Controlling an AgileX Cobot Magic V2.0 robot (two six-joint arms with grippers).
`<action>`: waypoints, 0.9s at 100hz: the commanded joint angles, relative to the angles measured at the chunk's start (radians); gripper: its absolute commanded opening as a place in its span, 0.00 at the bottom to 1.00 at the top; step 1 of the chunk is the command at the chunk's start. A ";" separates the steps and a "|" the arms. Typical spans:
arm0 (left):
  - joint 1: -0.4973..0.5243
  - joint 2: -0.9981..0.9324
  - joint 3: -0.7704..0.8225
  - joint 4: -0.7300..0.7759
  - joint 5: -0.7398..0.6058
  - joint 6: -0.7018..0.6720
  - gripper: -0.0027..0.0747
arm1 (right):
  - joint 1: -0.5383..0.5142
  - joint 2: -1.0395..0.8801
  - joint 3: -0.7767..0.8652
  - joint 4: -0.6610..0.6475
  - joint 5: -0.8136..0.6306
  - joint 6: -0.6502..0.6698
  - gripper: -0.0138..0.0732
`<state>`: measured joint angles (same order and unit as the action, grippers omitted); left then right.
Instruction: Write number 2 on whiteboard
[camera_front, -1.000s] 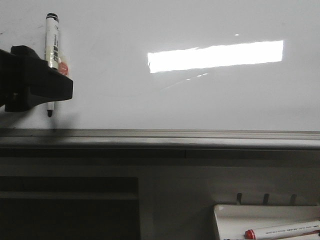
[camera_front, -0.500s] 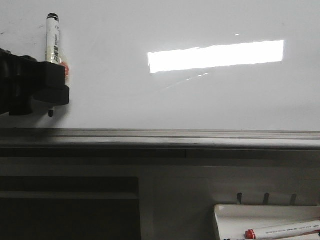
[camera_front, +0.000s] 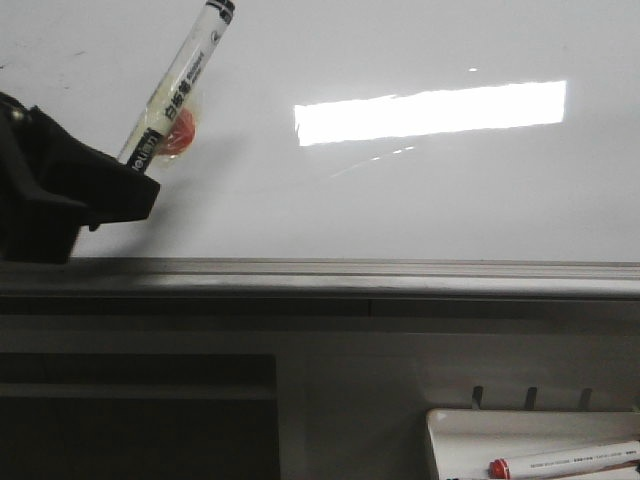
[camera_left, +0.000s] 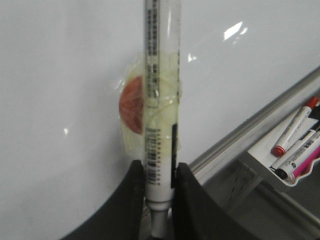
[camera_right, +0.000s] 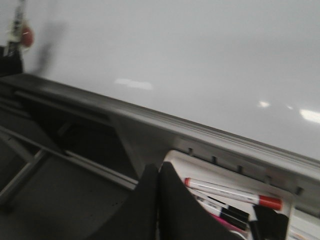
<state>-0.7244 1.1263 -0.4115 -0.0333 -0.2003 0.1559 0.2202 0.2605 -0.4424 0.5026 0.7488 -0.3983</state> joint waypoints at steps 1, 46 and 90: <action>-0.007 -0.080 -0.027 0.140 -0.006 -0.005 0.01 | 0.087 0.071 -0.024 0.073 -0.120 -0.107 0.13; -0.111 -0.226 -0.027 0.580 0.113 -0.005 0.01 | 0.545 0.469 -0.126 0.131 -0.454 -0.423 0.59; -0.178 -0.224 0.030 0.624 0.118 -0.005 0.01 | 0.640 0.781 -0.328 0.109 -0.442 -0.423 0.59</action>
<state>-0.8946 0.9111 -0.3617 0.5948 -0.0207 0.1559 0.8447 1.0283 -0.7097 0.6026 0.3431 -0.8102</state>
